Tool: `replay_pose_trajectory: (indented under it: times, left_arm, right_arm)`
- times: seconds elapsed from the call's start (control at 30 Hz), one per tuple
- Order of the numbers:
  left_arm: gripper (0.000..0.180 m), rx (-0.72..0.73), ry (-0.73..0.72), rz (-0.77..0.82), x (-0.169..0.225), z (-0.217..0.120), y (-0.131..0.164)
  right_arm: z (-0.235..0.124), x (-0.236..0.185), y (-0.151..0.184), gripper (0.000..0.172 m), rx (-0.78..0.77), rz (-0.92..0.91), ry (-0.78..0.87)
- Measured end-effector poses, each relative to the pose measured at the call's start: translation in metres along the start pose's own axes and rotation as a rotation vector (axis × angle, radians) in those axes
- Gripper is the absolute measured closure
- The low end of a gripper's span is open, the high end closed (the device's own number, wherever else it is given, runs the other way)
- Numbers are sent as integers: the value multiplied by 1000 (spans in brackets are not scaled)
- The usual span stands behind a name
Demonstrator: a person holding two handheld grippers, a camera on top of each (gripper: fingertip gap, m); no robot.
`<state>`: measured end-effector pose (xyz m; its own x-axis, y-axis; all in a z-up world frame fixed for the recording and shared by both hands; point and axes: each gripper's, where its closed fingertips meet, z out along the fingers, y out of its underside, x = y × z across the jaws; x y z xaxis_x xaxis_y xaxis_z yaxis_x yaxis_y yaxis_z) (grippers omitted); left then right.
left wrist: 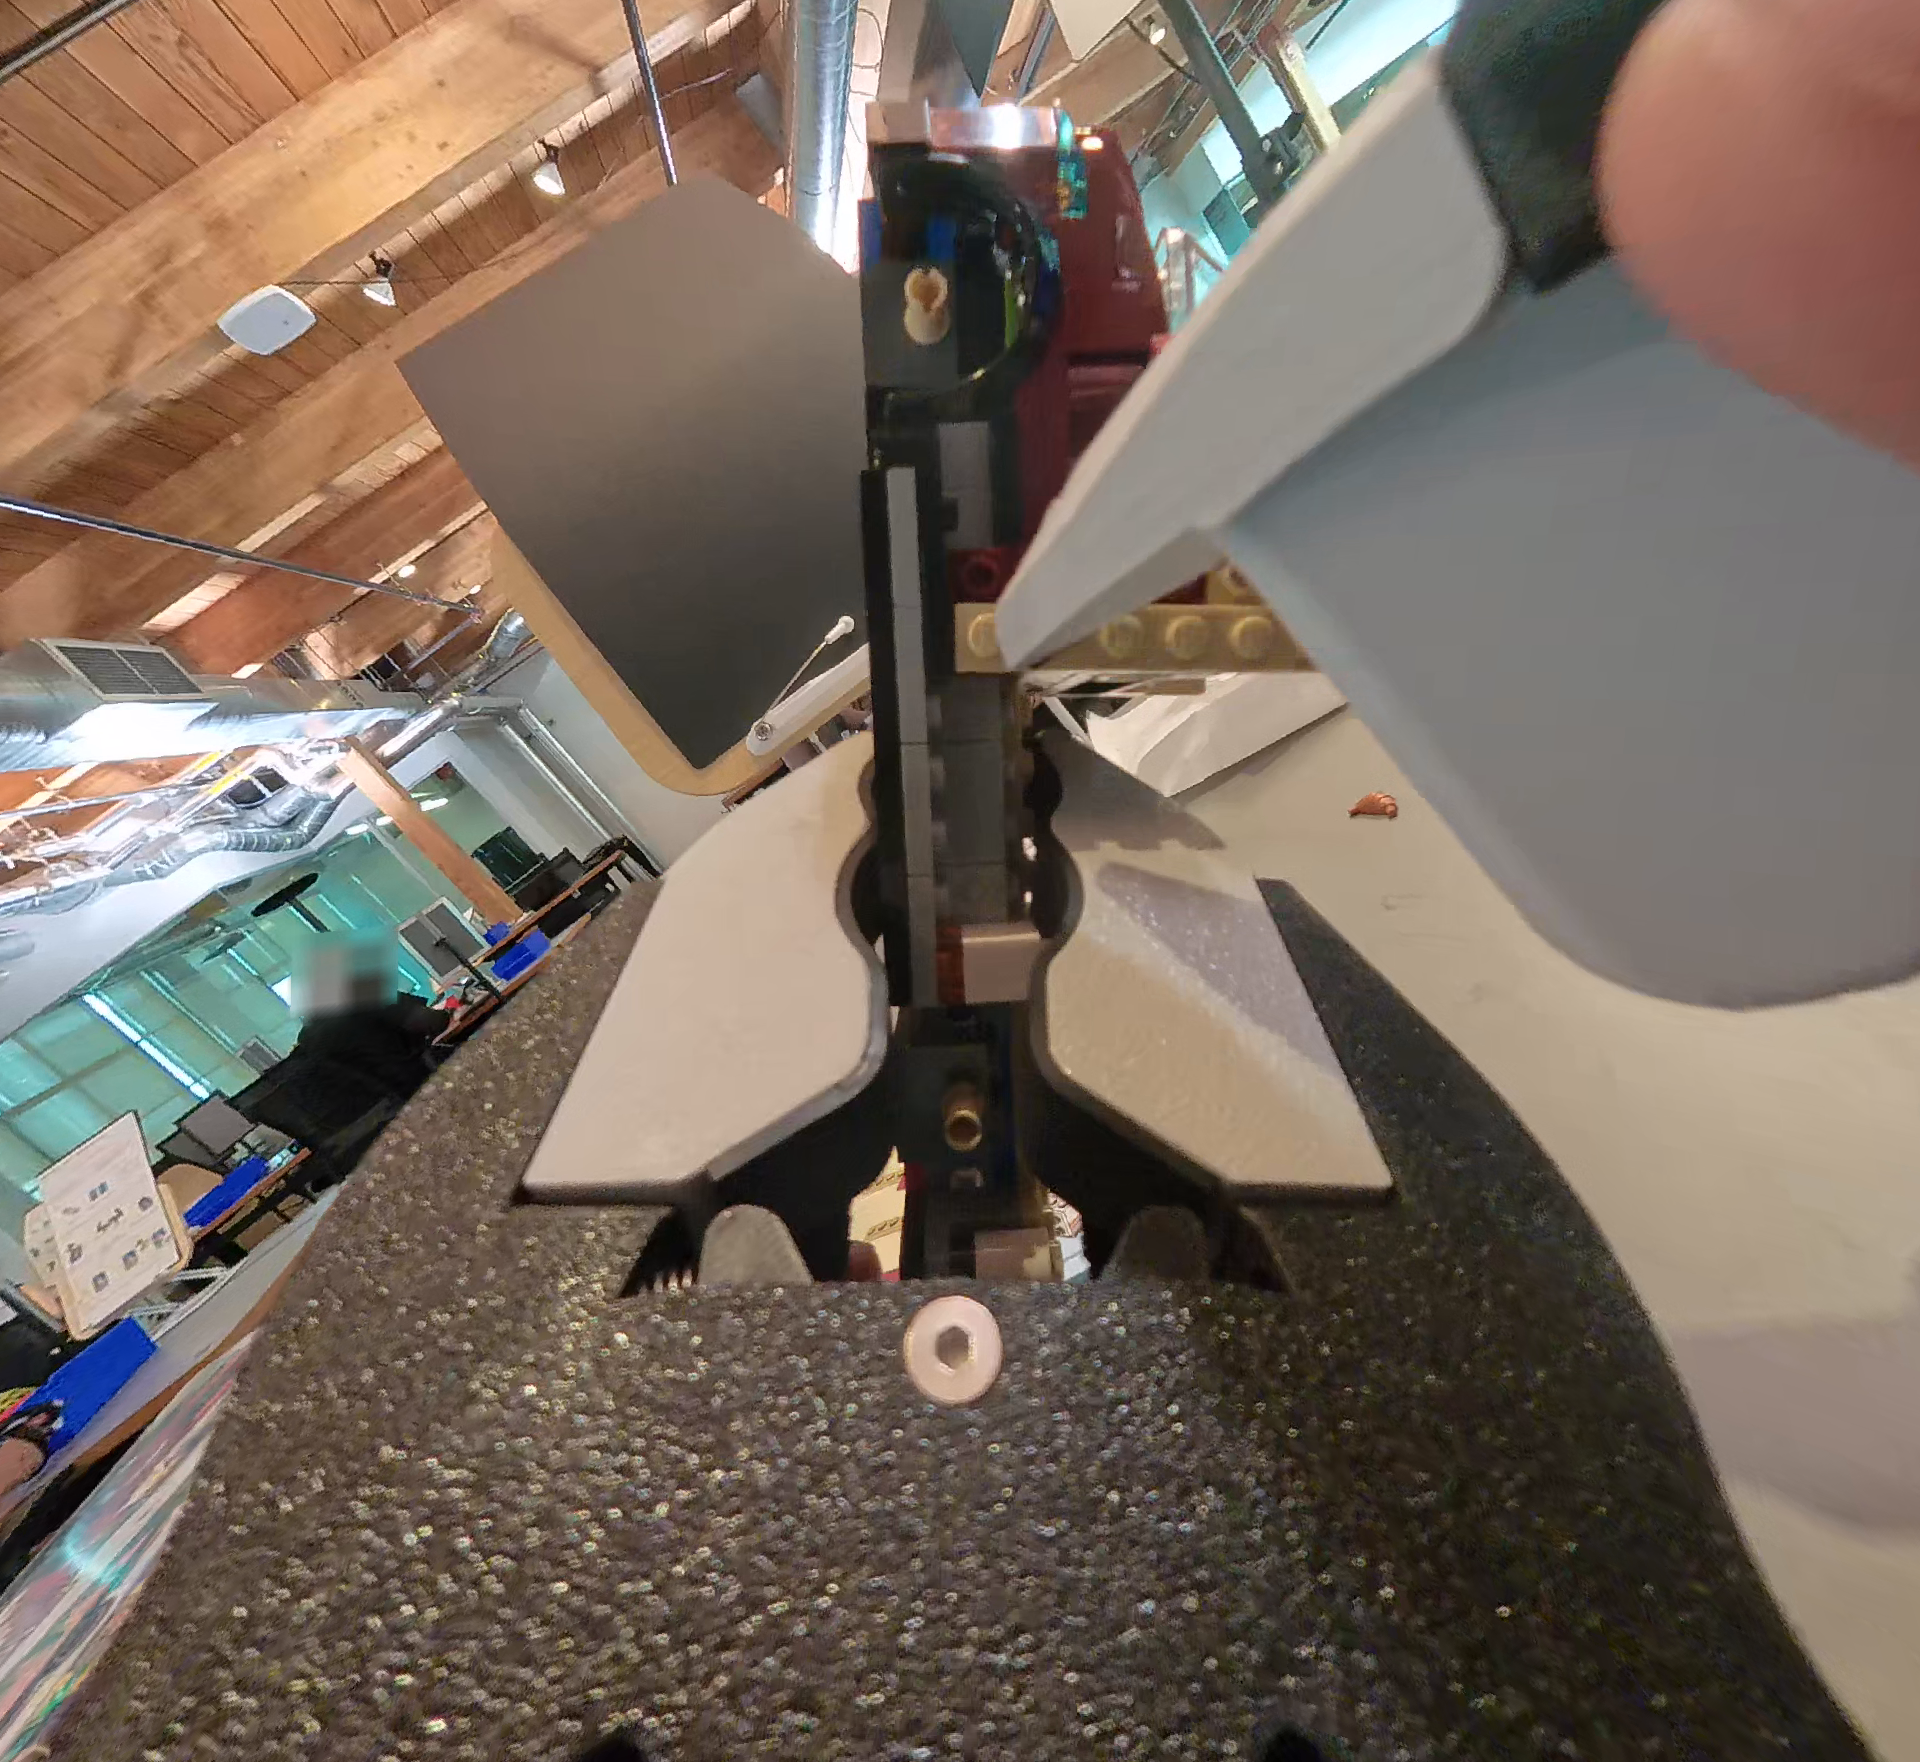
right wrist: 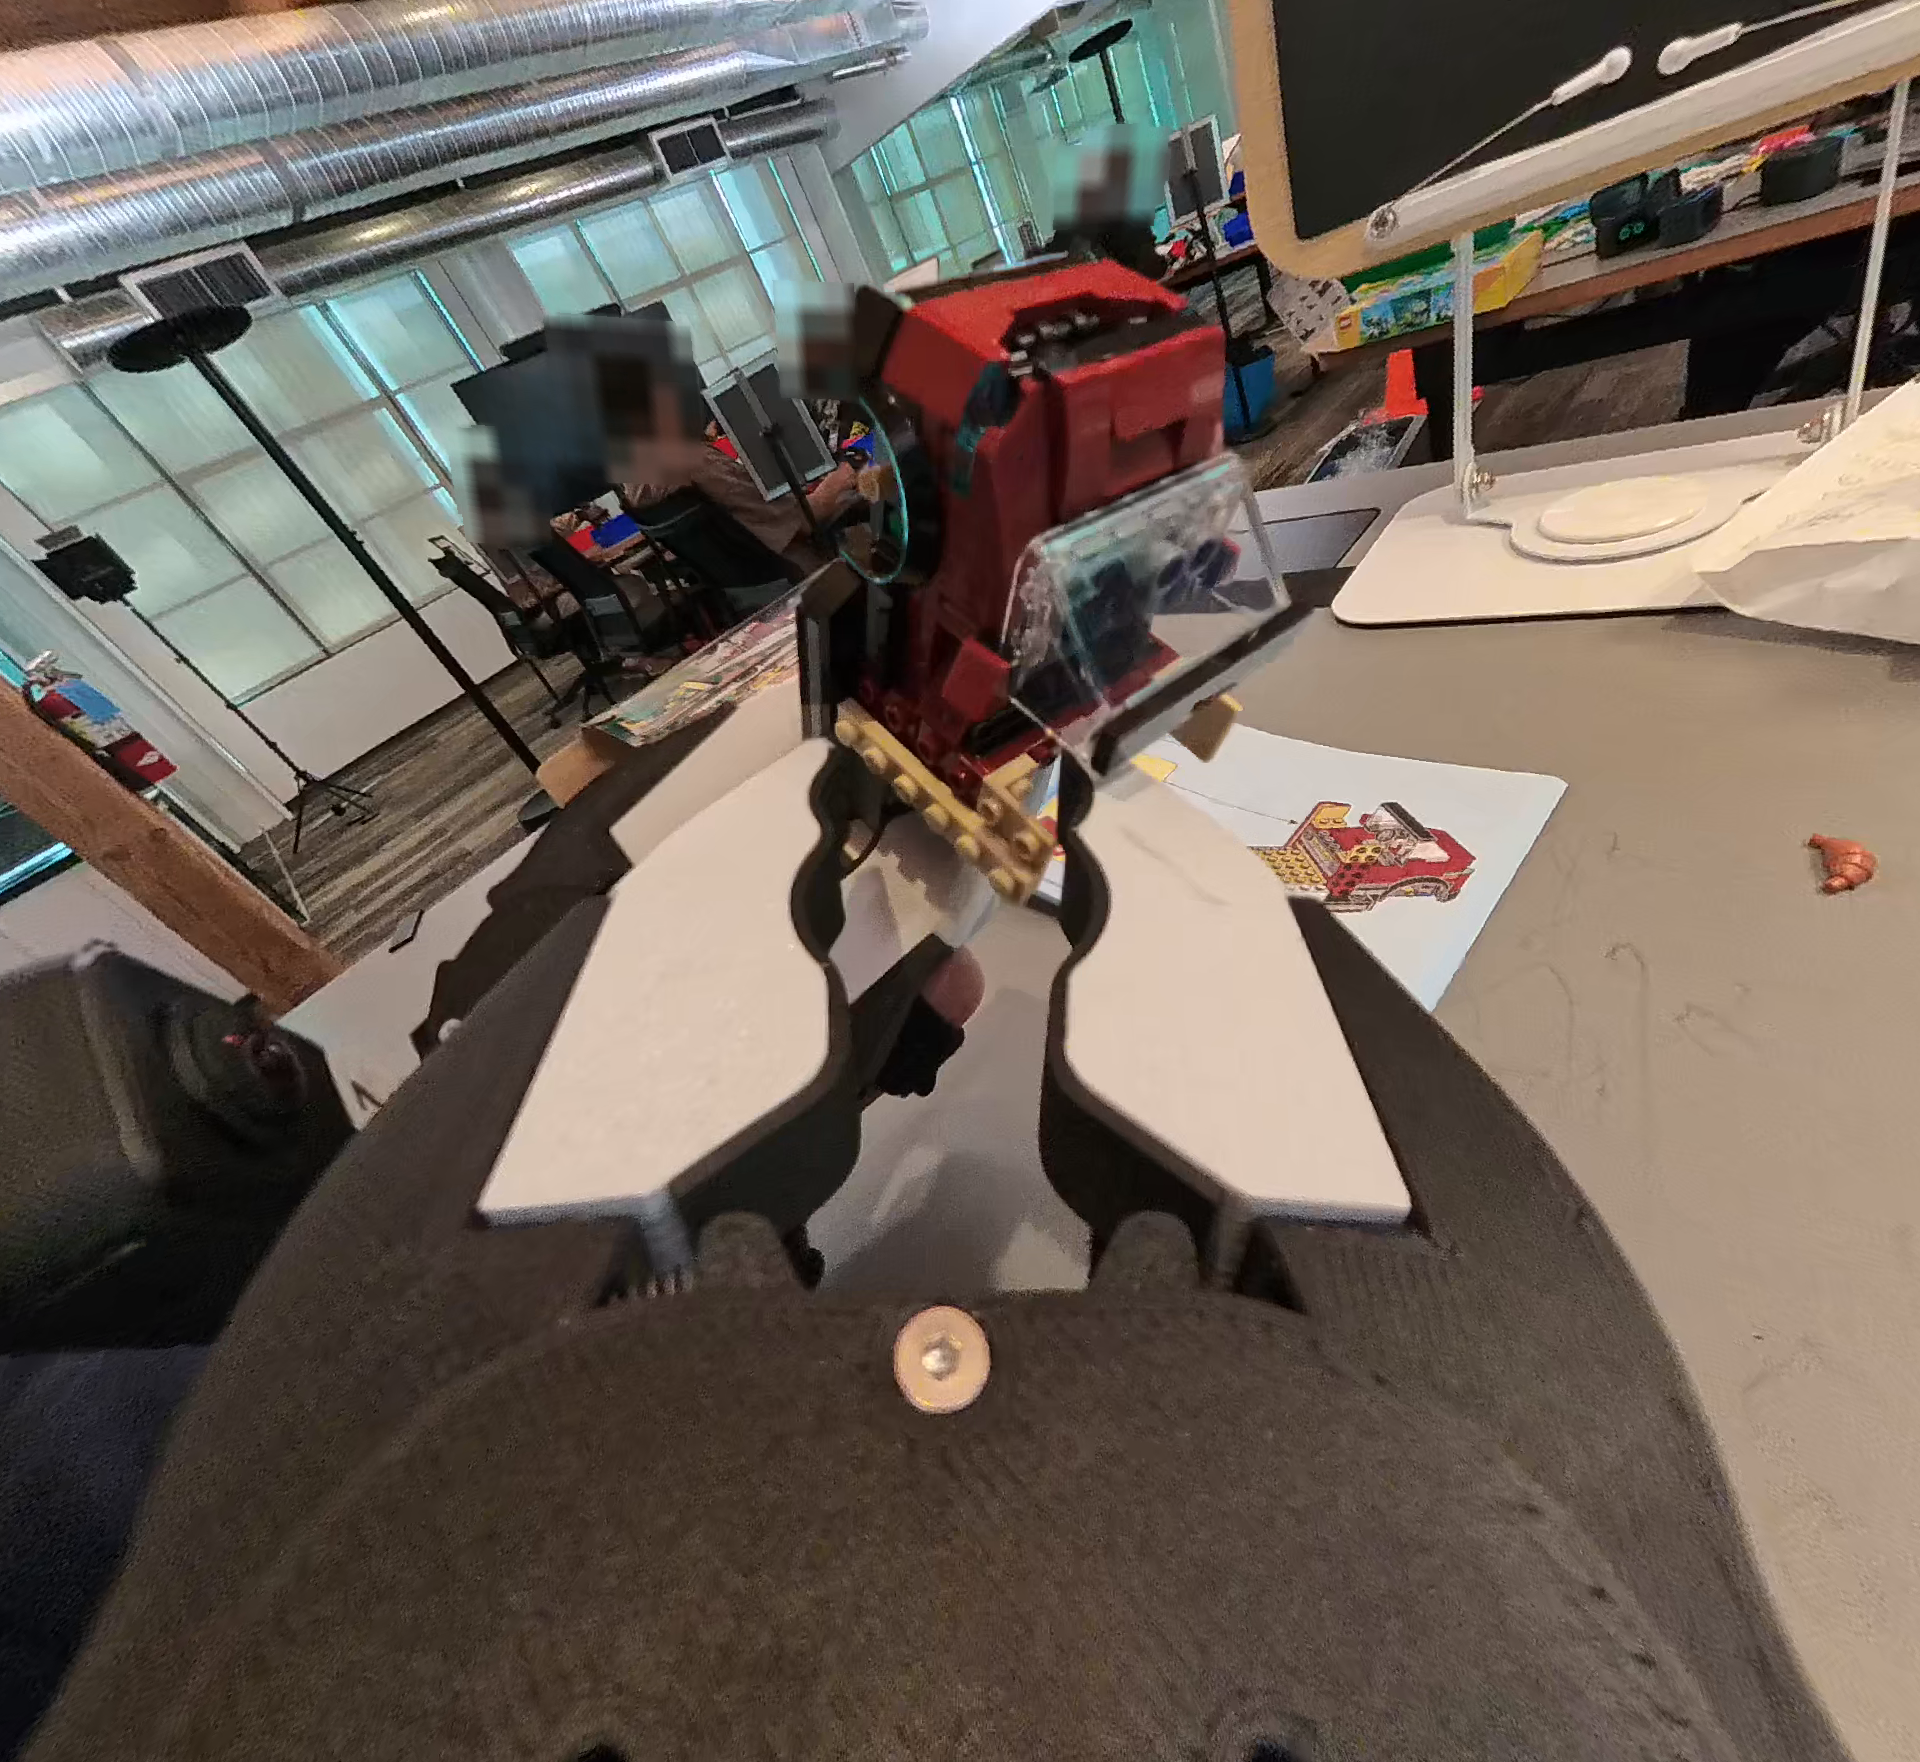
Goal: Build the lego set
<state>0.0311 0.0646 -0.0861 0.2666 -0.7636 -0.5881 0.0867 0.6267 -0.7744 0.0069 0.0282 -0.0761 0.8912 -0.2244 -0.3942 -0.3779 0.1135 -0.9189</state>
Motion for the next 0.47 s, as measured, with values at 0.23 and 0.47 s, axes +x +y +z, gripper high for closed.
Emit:
replay_pose_trajectory:
  times: [0.23,0.47]
  left_arm:
    - [158,33,4,19,0,-2,-3]
    - [158,29,1,41,0,-2,-3]
  right_arm:
    - [-2,-1,-2,137,16,38,-16]
    - [-2,-1,-2,138,18,56,-11]
